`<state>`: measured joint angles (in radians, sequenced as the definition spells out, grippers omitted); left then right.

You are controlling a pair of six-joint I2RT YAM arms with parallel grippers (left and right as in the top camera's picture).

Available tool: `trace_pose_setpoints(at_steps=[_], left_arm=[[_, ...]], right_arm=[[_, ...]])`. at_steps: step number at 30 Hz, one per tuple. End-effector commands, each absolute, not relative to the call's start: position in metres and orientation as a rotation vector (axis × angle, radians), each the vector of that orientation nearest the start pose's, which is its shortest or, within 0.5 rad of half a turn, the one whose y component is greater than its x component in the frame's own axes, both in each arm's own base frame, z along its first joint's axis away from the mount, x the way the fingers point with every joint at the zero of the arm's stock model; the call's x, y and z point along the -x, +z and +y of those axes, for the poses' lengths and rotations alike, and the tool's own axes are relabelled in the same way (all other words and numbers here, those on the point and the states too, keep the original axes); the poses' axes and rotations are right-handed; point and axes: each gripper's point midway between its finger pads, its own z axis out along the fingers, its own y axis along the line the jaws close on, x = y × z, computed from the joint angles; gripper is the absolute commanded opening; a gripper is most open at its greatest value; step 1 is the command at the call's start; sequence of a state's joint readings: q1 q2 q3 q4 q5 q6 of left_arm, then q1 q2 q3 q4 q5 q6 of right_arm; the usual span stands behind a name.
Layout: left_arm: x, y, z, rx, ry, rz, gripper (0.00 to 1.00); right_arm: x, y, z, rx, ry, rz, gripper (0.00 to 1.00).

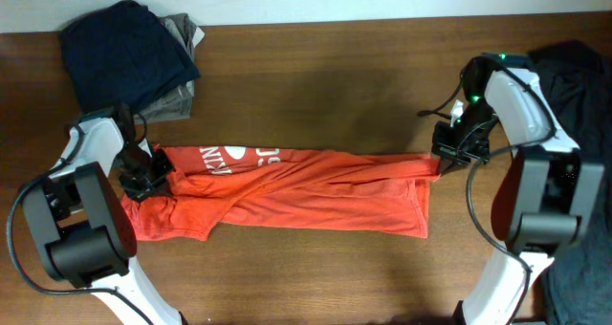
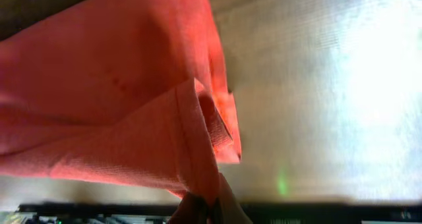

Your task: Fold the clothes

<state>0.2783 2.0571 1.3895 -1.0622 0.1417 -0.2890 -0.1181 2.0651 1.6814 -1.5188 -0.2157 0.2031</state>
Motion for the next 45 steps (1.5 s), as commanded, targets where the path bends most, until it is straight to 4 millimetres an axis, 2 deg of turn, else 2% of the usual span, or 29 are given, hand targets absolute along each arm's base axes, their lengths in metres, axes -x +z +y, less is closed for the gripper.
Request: trace_pose_setpoints(at_steps=[1, 9, 14, 17, 19, 22, 25, 29, 31, 34, 37, 38, 40, 41, 43, 45], left_arm=[[-0.344, 0.005, 0.081, 0.97, -0.217, 3.101, 0.02], [-0.352, 0.011, 0.078, 0.988, -0.265, 3.074, 0.02], [-0.351, 0.011, 0.078, 0.989, -0.259, 3.079, 0.04], [-0.351, 0.011, 0.078, 0.989, -0.259, 3.078, 0.05], [-0.351, 0.011, 0.078, 0.989, -0.259, 3.078, 0.05], [-0.352, 0.013, 0.078, 0.988, -0.259, 3.077, 0.06], [-0.353, 0.019, 0.079, 0.988, -0.26, 3.083, 0.06], [-0.355, 0.037, 0.079, 0.908, -0.265, 3.114, 0.06], [-0.356, 0.049, 0.079, 0.898, -0.271, 3.127, 0.06], [-0.351, 0.068, 0.073, 0.823, -0.311, 3.18, 0.06], [-0.34, 0.08, 0.06, 0.697, -0.324, 3.261, 0.09], [-0.336, 0.082, 0.055, 0.665, -0.327, 3.283, 0.09], [-0.329, 0.085, 0.041, 0.594, -0.33, 3.336, 0.1], [-0.328, 0.085, 0.036, 0.568, -0.321, 3.352, 0.11], [-0.329, 0.085, 0.026, 0.491, -0.268, 3.372, 0.11], [-0.33, 0.084, 0.013, 0.416, -0.243, 3.383, 0.18]], right_arm=[[-0.315, 0.111, -0.002, -0.574, 0.343, 3.355, 0.04], [-0.298, 0.114, 0.017, -0.473, 0.332, 3.447, 0.04], [-0.29, 0.113, 0.025, -0.421, 0.301, 3.489, 0.09], [-0.28, 0.108, 0.013, -0.387, 0.146, 3.533, 0.27], [-0.272, 0.104, 0.008, -0.379, 0.083, 3.567, 0.34], [-0.261, 0.099, 0.002, -0.398, 0.025, 3.606, 0.35], [-0.261, 0.098, -0.008, -0.511, -0.074, 3.583, 0.35], [-0.27, 0.094, -0.002, -0.525, 0.006, 3.549, 0.33], [-0.278, 0.092, 0.007, -0.505, 0.111, 3.522, 0.33], [-0.291, 0.09, 0.027, -0.37, 0.366, 3.47, 0.34], [-0.304, 0.091, 0.043, -0.244, 0.547, 3.4, 0.45], [-0.307, 0.09, 0.044, -0.24, 0.556, 3.387, 0.5], [-0.311, 0.089, 0.047, -0.22, 0.555, 3.369, 0.52], [-0.312, 0.088, 0.048, -0.21, 0.553, 3.366, 0.51], [-0.313, 0.087, 0.053, -0.183, 0.55, 3.361, 0.4], [-0.313, 0.085, 0.061, -0.145, 0.551, 3.362, 0.3]])
